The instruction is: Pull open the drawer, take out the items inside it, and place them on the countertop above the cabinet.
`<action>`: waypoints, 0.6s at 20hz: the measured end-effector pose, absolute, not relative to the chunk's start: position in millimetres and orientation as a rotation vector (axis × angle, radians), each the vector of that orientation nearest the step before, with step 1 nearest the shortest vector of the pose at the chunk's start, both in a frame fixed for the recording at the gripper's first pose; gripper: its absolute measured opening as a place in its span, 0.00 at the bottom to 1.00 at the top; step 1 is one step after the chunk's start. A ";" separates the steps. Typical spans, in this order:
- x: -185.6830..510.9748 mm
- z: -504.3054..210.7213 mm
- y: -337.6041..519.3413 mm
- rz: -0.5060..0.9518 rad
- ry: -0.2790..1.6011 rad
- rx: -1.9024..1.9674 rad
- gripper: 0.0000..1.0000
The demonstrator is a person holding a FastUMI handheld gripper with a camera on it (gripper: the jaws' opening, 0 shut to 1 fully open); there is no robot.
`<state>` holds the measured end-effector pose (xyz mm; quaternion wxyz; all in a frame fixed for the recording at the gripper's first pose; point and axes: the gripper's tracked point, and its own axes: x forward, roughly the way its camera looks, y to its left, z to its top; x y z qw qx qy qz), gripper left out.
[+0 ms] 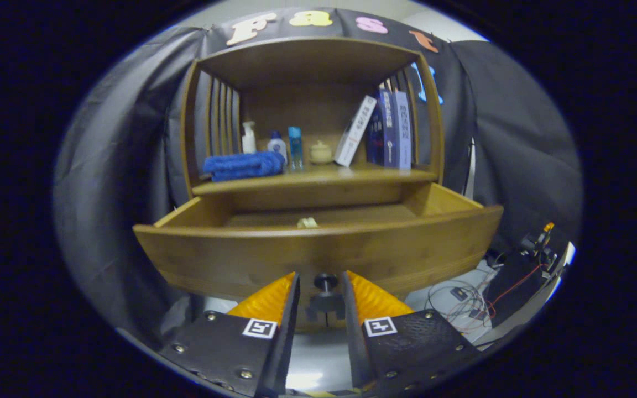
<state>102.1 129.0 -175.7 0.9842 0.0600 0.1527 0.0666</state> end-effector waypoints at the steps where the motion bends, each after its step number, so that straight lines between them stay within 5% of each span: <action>1: 104.0 -157.7 124.9 0.123 0.289 0.110 0.43; 12: 204.1 -141.0 161.4 0.185 0.550 0.056 0.43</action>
